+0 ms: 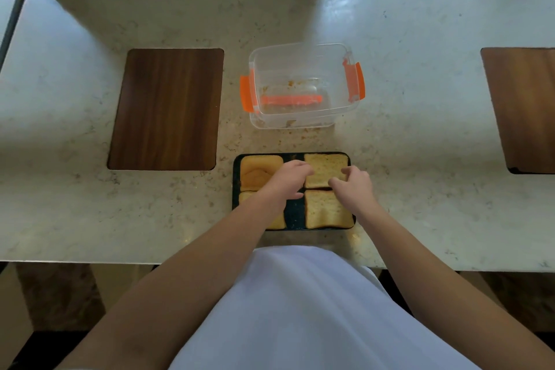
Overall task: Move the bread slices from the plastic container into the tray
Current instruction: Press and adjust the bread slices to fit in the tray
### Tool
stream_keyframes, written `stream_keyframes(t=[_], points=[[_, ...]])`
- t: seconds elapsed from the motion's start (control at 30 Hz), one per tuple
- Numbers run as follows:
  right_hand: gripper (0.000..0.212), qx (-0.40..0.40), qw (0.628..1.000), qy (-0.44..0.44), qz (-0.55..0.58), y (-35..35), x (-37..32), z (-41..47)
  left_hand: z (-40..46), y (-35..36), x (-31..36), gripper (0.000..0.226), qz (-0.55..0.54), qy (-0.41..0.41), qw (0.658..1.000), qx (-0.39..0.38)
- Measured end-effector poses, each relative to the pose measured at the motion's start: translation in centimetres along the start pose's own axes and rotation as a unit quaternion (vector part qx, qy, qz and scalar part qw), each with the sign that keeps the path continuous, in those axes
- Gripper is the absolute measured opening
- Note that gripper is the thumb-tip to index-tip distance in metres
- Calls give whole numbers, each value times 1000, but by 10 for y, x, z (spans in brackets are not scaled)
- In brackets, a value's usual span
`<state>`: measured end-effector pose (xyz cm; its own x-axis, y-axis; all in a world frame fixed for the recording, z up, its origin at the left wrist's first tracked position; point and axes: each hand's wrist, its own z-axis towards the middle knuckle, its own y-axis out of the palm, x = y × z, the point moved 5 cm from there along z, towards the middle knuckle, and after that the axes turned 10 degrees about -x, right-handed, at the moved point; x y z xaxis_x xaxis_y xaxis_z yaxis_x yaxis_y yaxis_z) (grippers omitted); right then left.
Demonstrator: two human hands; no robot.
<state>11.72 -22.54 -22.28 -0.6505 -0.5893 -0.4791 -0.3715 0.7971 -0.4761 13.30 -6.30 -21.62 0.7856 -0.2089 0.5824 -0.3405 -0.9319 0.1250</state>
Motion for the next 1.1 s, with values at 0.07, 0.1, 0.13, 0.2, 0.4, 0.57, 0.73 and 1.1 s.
stream_keyframes(t=[0.07,0.1,0.13,0.2,0.4,0.57,0.73,1.1], points=[[58,3,1000,3,4,1,1,-2,1,1,0,41,5,-6,1000,-4],[57,5,1000,5,5,1,2,-2,1,1,0,41,8,-7,1000,-7],[56,7,1000,6,5,1,2,-3,2,1,-1,42,9,-7,1000,-8],[54,9,1000,7,8,1,2,-4,3,1,-1,43,10,-8,1000,-9],[49,-15,999,2,35,1,-3,-5,7,-10,-4,40,1,-7,1000,13],[49,-30,999,-7,32,5,-10,-4,9,-27,-8,46,-39,-27,998,45],[49,-40,998,-26,50,6,-9,-4,8,-32,-10,27,22,2,998,57],[44,-22,997,-22,64,-5,41,-32,-14,-2,-58,18,76,-14,997,-15]])
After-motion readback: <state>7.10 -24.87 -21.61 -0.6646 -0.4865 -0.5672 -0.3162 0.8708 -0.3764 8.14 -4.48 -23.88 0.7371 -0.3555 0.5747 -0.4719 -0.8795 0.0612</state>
